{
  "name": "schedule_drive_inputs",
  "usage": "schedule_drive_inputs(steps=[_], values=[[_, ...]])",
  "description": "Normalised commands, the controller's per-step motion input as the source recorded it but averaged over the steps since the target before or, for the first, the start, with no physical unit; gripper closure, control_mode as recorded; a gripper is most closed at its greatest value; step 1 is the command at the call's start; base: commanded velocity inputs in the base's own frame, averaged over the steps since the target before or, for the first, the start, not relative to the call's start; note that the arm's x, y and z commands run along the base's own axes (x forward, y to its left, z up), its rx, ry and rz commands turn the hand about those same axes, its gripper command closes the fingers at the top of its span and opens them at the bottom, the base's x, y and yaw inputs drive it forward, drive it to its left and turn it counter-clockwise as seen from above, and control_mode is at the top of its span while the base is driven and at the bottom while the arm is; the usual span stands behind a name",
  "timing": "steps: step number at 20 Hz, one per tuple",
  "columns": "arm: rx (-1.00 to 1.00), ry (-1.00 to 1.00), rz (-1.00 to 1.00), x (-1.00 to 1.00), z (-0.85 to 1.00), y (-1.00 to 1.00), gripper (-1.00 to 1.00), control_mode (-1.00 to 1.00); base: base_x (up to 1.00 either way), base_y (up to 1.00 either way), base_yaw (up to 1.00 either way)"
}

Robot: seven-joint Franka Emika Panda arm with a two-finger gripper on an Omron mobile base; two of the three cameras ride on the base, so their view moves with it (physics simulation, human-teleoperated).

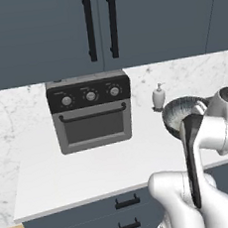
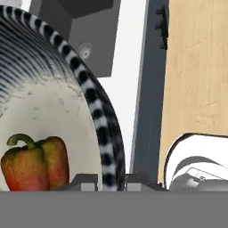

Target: Pick the bell pepper from the sink and place it in the bowl. Then pick the bowl and place it in the microwave. Then close the microwave door and press the start button.

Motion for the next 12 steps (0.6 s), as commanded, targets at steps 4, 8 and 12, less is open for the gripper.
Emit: schedule_drive_inputs(steps=[4, 8, 12], values=[[0.13, 0.11, 0.00, -0.38, 0.67, 0.10, 1.00, -1.00, 0.00, 0.00, 0.00], [0.09, 0.07, 0.00, -0.57, 0.42, 0.17, 1.00, -1.00, 0.00, 0.00, 0.00], [0.01, 0.01, 0.00, -0.16, 0.10, 0.05, 1.00, 1.00, -0.43, 0.06, 0.00]])
